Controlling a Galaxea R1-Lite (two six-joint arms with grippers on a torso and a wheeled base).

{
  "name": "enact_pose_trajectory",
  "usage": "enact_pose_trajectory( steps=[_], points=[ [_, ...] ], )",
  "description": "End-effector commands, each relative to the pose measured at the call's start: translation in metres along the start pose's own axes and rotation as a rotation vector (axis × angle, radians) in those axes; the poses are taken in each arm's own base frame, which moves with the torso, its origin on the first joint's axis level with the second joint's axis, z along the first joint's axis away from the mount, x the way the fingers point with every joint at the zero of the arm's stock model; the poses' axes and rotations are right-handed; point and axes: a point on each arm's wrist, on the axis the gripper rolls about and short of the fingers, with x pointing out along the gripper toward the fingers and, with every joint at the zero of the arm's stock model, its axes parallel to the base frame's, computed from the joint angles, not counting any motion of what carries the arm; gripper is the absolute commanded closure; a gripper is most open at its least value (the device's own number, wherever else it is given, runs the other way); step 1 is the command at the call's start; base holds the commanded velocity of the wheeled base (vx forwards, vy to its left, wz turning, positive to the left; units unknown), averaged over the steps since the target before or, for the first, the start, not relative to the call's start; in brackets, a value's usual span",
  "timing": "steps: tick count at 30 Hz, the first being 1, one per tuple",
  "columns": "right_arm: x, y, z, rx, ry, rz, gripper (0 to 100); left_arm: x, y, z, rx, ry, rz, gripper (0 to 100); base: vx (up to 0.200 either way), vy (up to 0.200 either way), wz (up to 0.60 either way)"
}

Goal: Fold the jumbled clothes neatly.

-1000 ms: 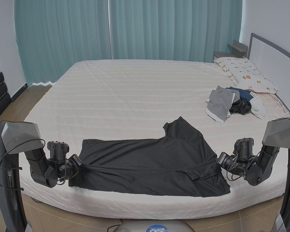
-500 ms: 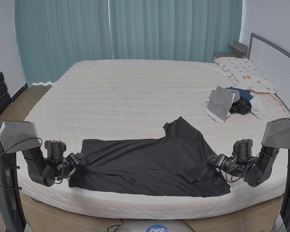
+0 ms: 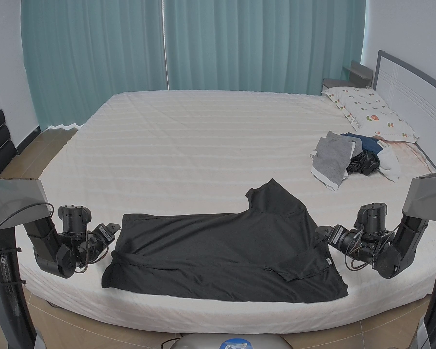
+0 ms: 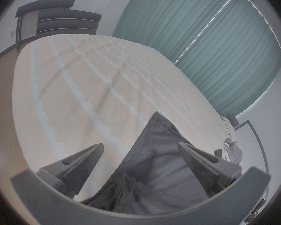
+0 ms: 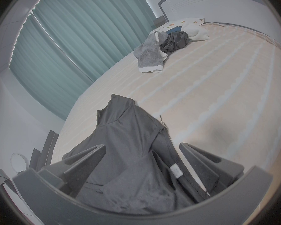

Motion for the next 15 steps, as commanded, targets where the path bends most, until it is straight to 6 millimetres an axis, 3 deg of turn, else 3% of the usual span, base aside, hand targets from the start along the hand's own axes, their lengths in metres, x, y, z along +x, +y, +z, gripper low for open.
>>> enact_pose_trajectory(
  steps=[1, 8, 15],
  points=[
    [0.001, 0.001, -0.001, -0.002, 0.002, 0.007, 0, 0.0, -0.001, 0.001, -0.002, -0.007, -0.003, 0, 0.2, 0.0, 0.0],
    [0.0, 0.003, -0.002, -0.006, 0.007, 0.011, 0, -0.001, -0.005, 0.002, -0.015, -0.017, -0.02, 0, 0.0, 0.0, 0.0],
    [0.0, 0.002, -0.002, -0.006, 0.008, 0.008, 0, 0.015, -0.026, 0.01, -0.005, -0.057, -0.08, 0, 0.0, 0.0, 0.0]
  ],
)
